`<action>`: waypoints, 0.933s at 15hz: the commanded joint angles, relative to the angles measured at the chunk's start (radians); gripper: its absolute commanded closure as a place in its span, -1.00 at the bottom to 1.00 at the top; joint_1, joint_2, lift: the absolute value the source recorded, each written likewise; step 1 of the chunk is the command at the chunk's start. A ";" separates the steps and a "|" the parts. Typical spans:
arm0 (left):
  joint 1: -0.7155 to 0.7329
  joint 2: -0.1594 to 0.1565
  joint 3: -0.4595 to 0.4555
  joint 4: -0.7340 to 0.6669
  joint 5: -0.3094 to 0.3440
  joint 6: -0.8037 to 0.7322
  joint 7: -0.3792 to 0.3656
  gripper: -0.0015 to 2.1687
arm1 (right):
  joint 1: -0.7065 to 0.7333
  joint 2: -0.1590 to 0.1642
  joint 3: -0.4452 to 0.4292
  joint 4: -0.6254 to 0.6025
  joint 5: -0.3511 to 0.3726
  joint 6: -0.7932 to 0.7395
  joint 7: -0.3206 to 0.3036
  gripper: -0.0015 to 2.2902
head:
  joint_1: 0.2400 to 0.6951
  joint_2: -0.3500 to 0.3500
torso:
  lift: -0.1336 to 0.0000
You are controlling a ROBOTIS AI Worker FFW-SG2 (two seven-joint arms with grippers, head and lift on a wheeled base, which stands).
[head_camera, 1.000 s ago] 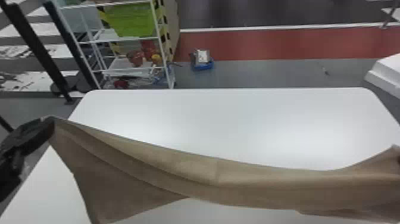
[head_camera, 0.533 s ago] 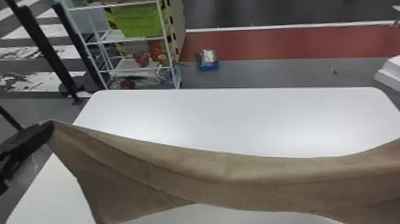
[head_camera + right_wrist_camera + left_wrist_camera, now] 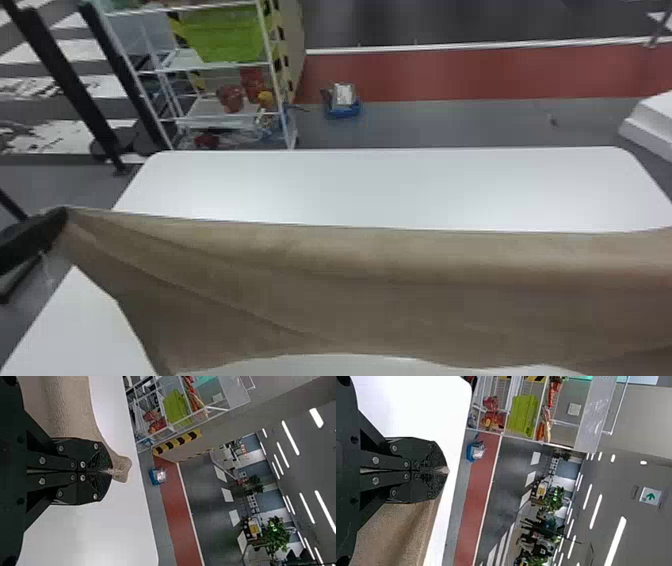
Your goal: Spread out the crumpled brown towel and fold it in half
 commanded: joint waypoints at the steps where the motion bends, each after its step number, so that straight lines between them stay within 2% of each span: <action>1: -0.026 -0.004 0.037 0.006 0.046 0.039 0.000 0.33 | -0.015 0.001 -0.026 -0.004 -0.037 0.002 0.000 0.45 | 1.00 0.38 | -0.85; 5: -0.052 -0.004 0.051 0.021 0.065 0.067 0.000 0.33 | -0.020 0.001 -0.034 -0.022 -0.057 0.002 0.000 0.45 | 1.00 0.40 | -0.85; 7: -0.060 -0.004 0.100 0.034 0.122 0.076 0.000 0.33 | -0.020 0.001 -0.109 -0.031 -0.144 0.002 0.000 0.45 | 1.00 0.42 | -0.85; 14: -0.062 -0.004 0.157 0.035 0.158 0.097 -0.029 0.33 | -0.025 0.001 -0.275 -0.048 -0.307 0.002 0.006 0.44 | 1.00 0.46 | -0.85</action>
